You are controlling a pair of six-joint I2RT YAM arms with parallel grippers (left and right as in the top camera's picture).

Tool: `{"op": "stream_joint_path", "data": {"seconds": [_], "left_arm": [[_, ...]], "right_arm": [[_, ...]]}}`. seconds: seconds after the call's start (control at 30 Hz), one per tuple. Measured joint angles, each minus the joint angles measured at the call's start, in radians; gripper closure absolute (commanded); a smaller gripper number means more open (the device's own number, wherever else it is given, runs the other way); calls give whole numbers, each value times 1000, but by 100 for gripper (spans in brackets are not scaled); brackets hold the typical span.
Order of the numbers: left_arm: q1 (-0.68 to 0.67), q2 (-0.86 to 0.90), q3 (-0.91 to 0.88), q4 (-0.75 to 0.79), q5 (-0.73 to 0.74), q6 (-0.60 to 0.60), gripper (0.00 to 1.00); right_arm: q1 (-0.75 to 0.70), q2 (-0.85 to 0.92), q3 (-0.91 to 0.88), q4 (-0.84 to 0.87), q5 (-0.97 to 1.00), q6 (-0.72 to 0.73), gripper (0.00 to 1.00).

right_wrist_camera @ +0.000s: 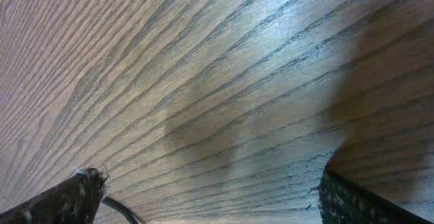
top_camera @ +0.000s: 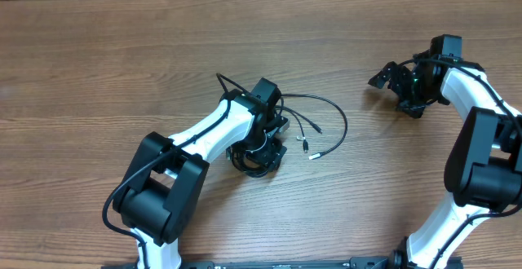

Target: Untangle cables

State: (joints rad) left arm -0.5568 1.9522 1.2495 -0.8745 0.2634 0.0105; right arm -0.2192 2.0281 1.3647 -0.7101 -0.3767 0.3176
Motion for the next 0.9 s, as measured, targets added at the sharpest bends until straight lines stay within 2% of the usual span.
{"op": "stream_joint_path", "data": {"seconds": [0.4,0.53,0.57,0.67,0.83,0.87,0.9], "left_arm": [[-77,-22,-36,41,-158,0,30],[-85,-38,-66,75,-201,0,34],[-85,-41,-71,79,-209,0,36],[-85,-43,-74,83,-225,1,51],[-85,-43,-80,87,-253,8,51],[-90,-45,-84,91,-257,8,55],[-97,-48,-90,98,-261,8,69]], "right_arm": [[0,0,0,-1,0,0,0],[0,0,0,0,0,0,0],[0,0,0,0,0,0,0],[0,0,0,0,0,0,0],[0,0,0,0,0,0,0],[0,0,0,0,0,0,0],[0,0,0,0,1,0,0]]}}
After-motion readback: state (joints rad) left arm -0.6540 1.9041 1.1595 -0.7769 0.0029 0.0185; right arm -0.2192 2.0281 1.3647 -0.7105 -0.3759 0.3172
